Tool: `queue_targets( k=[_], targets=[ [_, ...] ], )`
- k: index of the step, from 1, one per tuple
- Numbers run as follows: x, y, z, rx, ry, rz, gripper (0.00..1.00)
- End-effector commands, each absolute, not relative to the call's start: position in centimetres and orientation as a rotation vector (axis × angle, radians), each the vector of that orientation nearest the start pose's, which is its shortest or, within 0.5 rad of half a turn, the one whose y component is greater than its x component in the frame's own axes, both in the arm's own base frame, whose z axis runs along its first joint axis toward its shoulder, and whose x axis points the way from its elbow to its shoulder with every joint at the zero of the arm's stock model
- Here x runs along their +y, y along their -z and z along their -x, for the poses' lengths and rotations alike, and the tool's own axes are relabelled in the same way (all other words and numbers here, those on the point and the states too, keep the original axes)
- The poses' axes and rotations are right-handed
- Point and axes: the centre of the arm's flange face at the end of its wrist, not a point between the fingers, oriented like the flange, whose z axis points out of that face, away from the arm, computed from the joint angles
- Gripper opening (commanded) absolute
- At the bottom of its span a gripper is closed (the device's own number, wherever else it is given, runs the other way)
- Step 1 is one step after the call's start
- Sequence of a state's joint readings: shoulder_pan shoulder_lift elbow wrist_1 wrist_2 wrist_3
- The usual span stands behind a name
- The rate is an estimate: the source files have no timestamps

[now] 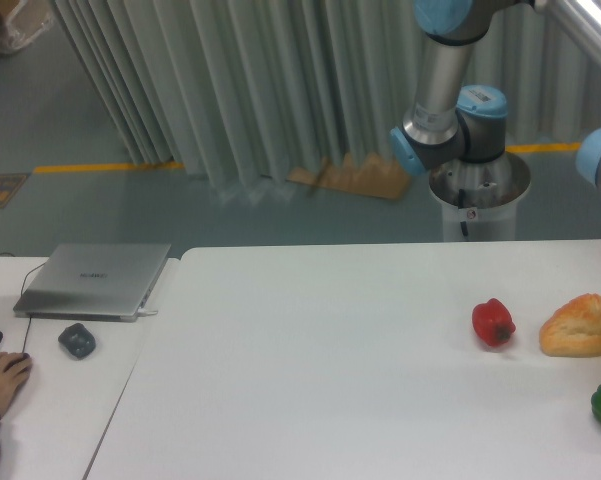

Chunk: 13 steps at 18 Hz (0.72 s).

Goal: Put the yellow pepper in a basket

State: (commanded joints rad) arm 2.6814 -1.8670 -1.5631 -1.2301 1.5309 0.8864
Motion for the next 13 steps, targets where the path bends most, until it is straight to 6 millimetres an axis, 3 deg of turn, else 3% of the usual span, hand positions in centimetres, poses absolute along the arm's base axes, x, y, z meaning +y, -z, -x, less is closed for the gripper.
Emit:
queue_targets(
  k=[3,6,9,13],
  targets=[
    [39.5,-41.1,47.0,-0.055,-0.151,3.037,0.42],
    [38.8,-42.6,48.9,0.005,-0.207,3.023,0.42],
    [38.8,-42.9,50.9,0.064,-0.289,2.997,0.42],
    [39.0,-41.4,53.5,0.047,-0.338,2.983,0.42]
  ],
)
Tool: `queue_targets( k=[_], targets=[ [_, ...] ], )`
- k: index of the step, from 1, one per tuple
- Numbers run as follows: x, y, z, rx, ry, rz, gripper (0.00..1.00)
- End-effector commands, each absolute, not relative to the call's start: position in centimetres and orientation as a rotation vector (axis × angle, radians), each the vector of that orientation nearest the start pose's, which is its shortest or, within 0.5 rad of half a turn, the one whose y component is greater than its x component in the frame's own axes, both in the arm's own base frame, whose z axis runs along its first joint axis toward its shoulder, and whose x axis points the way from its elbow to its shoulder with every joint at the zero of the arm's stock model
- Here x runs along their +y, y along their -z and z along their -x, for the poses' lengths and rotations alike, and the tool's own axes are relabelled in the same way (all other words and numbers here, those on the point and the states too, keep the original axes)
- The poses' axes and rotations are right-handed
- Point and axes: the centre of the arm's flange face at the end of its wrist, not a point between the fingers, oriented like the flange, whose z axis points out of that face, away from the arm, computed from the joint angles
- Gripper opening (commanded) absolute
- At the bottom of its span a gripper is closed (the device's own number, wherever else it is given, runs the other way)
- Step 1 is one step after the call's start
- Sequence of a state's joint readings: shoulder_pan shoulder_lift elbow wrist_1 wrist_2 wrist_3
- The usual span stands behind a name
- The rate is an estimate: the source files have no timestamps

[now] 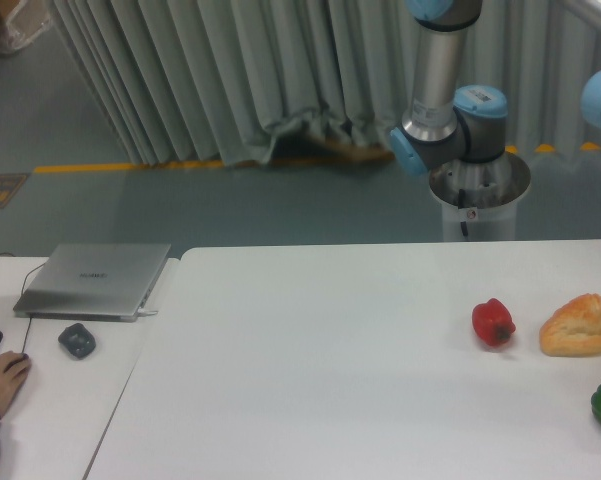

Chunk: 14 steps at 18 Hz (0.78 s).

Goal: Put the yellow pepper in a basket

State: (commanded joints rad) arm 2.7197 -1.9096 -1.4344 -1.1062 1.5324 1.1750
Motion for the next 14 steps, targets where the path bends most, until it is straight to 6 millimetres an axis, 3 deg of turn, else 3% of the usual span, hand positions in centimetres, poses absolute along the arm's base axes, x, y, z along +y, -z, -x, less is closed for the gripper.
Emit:
queue_targets(
  k=[3,5,9,14],
  targets=[
    [39.3,-41.0,55.3,0.037,-0.358,2.98,0.42],
    [38.3,-40.4,57.3,0.001,-0.379,2.975,0.42],
    [37.7,-36.6,60.6,-0.021,-0.389,2.982,0.42],
    [36.4,-34.8,62.6,-0.019,-0.389,2.991,0.42]
  ],
)
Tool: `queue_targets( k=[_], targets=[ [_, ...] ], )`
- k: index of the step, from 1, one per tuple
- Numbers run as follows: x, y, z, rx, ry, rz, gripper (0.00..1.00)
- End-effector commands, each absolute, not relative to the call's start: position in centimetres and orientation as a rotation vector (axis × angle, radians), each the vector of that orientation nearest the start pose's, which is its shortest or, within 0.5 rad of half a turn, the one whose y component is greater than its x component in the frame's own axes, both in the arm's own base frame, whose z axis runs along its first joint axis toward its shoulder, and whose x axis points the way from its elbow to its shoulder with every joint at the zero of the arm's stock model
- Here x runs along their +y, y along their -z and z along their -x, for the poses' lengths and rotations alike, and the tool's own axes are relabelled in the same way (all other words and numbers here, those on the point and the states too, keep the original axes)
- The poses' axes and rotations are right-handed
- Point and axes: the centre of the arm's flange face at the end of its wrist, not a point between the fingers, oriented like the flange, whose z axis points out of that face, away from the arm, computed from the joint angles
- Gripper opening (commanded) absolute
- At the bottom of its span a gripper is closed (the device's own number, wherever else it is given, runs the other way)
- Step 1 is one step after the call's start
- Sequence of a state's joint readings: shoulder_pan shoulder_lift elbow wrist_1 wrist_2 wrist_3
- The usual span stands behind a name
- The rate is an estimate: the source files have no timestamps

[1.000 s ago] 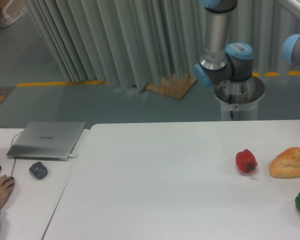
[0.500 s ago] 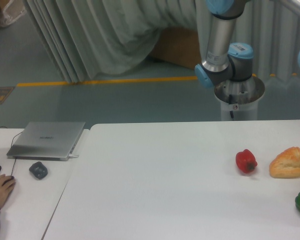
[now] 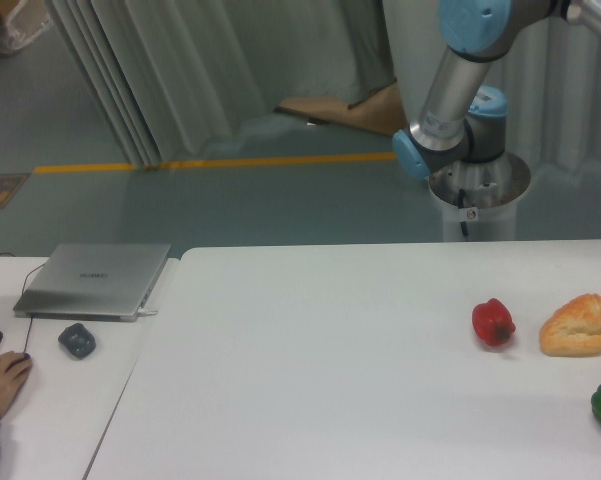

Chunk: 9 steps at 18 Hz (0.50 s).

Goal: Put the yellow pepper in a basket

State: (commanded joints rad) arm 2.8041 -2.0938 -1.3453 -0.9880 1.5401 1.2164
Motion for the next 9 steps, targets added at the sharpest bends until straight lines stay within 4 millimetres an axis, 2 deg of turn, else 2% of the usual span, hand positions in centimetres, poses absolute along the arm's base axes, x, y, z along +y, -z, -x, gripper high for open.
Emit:
queue_targets(
  k=[3,4,5,6,9],
  targets=[
    [35.51,-34.65,63.33,0.0,-0.395,2.996,0.43],
    [35.45,-34.24,63.5,0.0,-0.389,2.998,0.52],
    [35.38,-34.03,63.61,-0.003,-0.387,2.999,0.82],
    [35.47,-34.03,63.56,0.0,-0.387,2.999,1.0],
    [35.46,-34.06,63.51,0.002,-0.387,2.999,1.0]
  ],
)
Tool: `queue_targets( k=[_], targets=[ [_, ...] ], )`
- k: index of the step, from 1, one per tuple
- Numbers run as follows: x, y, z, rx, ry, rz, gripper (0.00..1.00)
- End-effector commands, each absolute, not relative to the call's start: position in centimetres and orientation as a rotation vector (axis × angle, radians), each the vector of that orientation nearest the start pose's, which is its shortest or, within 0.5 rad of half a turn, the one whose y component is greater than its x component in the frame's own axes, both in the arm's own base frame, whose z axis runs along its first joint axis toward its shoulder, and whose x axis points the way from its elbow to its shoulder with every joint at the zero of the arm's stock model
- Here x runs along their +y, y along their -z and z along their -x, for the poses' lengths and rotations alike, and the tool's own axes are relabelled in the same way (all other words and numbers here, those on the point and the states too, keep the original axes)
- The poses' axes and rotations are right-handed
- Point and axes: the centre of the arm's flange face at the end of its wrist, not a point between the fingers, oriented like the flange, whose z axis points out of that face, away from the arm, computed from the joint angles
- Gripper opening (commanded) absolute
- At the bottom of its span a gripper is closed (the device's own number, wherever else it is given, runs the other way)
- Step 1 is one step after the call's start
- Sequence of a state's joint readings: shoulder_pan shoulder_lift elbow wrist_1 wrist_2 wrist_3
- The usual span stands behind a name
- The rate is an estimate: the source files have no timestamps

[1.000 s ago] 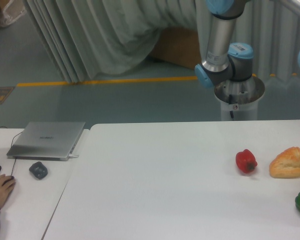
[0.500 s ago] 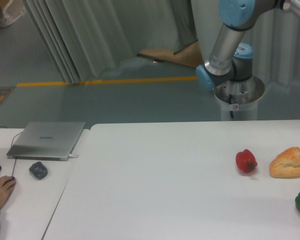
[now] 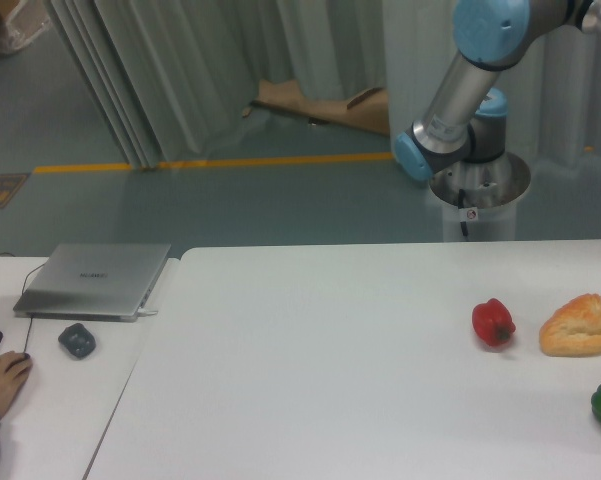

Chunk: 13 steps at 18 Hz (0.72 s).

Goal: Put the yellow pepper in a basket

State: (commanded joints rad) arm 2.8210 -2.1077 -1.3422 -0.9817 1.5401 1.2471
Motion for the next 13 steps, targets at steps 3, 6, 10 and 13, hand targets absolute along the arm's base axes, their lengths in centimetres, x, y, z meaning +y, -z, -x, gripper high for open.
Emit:
queue_targets(
  k=[3,6,10,13],
  targets=[
    [35.6,-34.8,63.2,0.002,-0.399,2.994,1.0],
    [36.3,-37.5,61.5,0.039,-0.44,2.977,1.0],
    [36.7,-38.9,59.9,0.062,-0.469,2.994,1.0],
    [36.7,-40.2,59.3,0.075,-0.496,2.989,1.0]
  ],
)
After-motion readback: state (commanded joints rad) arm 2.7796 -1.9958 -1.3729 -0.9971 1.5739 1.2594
